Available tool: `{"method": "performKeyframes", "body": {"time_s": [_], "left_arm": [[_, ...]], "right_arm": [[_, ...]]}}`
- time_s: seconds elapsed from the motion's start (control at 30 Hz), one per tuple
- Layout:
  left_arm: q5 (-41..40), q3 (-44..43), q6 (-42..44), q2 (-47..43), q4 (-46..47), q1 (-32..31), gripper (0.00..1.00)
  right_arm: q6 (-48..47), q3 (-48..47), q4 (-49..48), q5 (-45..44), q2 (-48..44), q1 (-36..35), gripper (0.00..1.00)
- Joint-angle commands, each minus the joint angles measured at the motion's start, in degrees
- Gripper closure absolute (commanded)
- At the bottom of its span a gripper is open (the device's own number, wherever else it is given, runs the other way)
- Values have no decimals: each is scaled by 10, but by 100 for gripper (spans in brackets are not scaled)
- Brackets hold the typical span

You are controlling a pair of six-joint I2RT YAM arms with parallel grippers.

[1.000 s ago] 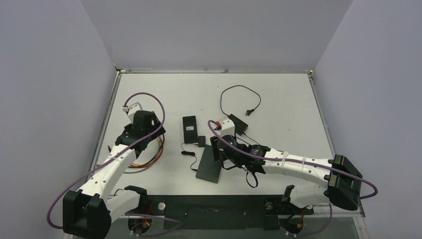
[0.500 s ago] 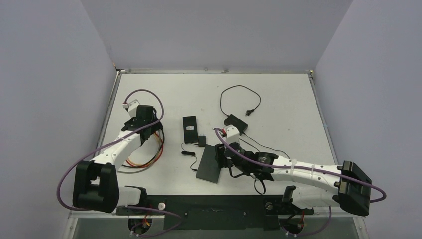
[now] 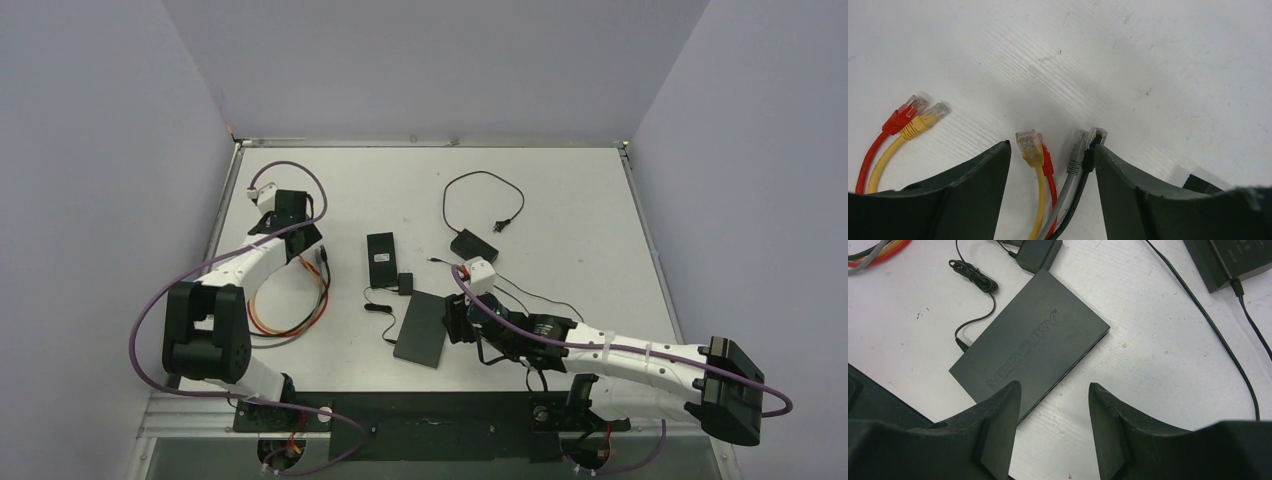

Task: Insert the plug into the switch port
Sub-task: Pick up the connector from the center of the board.

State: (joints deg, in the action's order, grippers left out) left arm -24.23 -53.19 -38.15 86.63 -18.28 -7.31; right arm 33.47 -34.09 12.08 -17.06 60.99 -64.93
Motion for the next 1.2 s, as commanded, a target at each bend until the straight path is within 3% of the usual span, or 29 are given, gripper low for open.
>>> {"method": "performKeyframes", "body": {"time_s": [0.0,0.33,0.57,1.17], "left_arm": [[-1,-34,9,21,0,10,41],[16,-41,16,41,-1,11,60],[25,-49,28,33,-6,11,99],[2,-185,64,-112,-65,11,100]], "right_arm": [[3,9,-17,-11,-23,1,52],[4,14,-13,-11,-32,2,53],[6,13,-9,-15,-35,2,53],[5,-1,12,-33,-50,-2,54]]}}
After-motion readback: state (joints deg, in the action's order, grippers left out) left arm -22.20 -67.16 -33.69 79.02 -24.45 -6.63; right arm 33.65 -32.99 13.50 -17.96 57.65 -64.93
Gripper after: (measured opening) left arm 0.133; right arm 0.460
